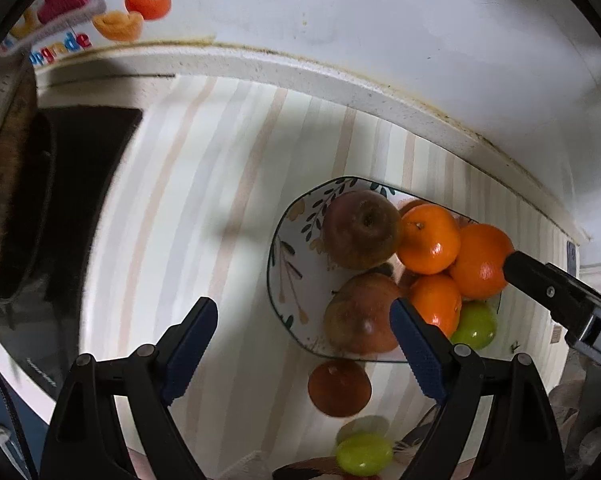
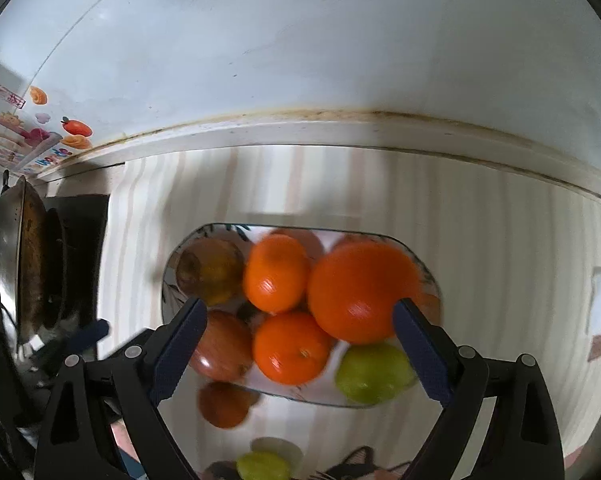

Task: Organize fruits
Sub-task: 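Withdraw both tools and move the right tool to a green apple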

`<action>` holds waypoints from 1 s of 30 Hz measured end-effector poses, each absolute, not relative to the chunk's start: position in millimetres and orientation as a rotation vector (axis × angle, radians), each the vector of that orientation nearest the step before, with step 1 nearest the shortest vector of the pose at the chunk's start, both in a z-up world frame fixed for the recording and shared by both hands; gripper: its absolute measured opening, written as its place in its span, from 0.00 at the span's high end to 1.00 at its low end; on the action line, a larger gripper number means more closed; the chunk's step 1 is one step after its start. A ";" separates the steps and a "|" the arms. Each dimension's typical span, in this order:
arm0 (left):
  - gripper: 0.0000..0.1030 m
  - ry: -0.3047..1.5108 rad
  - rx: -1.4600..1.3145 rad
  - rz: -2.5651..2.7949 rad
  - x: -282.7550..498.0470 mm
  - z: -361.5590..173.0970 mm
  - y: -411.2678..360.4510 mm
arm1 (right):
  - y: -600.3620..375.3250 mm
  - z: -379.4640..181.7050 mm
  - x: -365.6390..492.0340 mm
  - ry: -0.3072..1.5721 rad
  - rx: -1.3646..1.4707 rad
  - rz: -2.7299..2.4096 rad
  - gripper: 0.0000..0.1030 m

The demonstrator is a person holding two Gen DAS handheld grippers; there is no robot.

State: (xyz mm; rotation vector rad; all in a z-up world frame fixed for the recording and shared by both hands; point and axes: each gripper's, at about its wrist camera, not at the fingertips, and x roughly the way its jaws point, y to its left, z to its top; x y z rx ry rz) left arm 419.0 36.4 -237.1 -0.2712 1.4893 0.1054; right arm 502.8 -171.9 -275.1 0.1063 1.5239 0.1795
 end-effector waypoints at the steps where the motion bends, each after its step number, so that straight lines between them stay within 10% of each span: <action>1: 0.15 1.482 -0.257 0.106 414.3 -229.8 36.3 | -175.5 -271.3 496.7 1.513 0.099 0.169 0.07; 30: 0.15 1.238 -0.095 0.076 273.6 -115.7 -0.7 | -213.2 -137.5 323.2 1.240 0.083 0.065 0.07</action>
